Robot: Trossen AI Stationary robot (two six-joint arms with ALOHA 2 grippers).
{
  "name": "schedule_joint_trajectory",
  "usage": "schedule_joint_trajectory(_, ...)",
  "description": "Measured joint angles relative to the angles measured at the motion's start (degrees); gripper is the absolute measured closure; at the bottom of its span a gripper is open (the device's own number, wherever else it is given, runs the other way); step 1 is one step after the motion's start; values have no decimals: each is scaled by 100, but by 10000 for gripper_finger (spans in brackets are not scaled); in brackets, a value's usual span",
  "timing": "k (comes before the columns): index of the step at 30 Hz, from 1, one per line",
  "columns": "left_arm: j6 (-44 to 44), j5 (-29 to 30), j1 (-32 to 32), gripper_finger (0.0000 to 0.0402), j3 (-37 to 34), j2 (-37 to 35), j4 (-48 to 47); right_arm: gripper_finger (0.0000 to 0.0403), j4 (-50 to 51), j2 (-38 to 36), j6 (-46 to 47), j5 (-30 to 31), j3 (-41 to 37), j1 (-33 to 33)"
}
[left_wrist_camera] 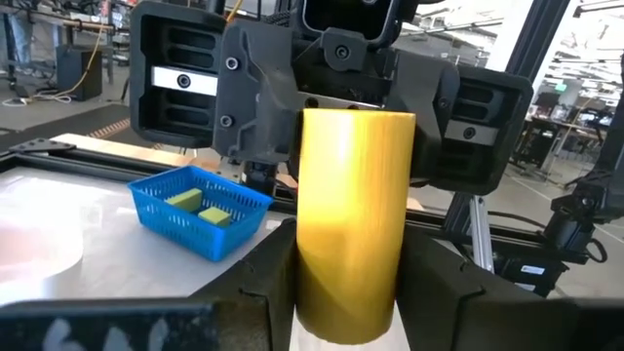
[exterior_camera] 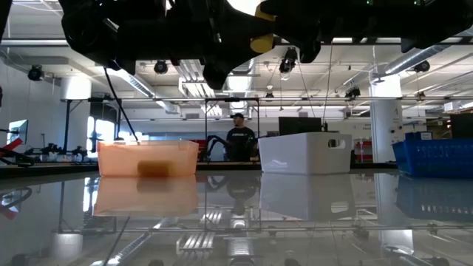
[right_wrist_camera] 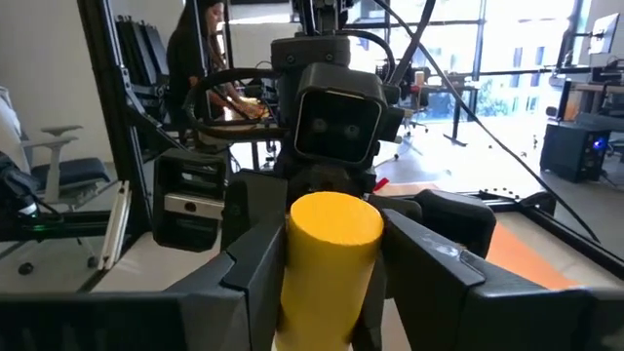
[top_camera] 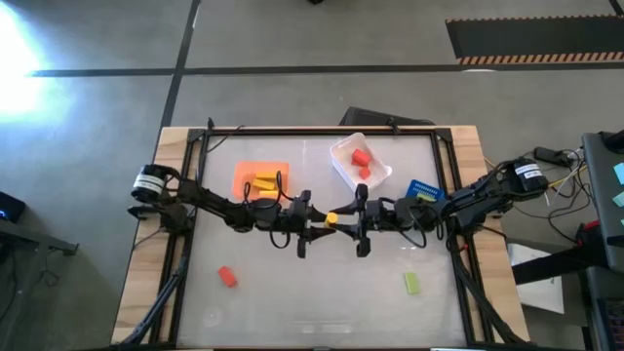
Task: Sort & place blocks by color
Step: Put the yellow block into the orange bin
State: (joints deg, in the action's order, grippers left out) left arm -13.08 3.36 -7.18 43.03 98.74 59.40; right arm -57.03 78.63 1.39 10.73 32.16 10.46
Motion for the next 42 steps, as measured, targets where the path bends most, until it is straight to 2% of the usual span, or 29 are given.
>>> schedule_joint_trajectory(13, -12, -21, -1, 285, -29, -3, -74, 178, -34, -15, 223, 171, -4, 0)
schedule_joint_trajectory(20, -44, 32, 61, 285, -29, -229, -960, 150, -27, -87, 261, 487, -4, 0)
schedule_joint_trajectory(25, -135, 422, 245, 285, 29, -865, -2924, 145, 124, -259, 257, 631, -7, 0)
schedule_joint_trajectory(30, 223, 1128, 609, 285, 498, -1661, -6278, 152, 479, -456, 261, 646, -7, 0)
schedule_joint_trajectory(35, 955, 1714, 1225, 285, 1195, -1983, -9286, 156, 664, -518, 317, 649, -6, 0)
schedule_joint_trajectory(39, 1671, 1756, 1918, 285, 1514, -2015, -10482, 157, 746, -511, 333, 726, -7, 0)
schedule_joint_trajectory(42, 2252, 1670, 2434, 285, 1605, -1980, -10938, 158, 772, -504, 413, 733, -5, 0)
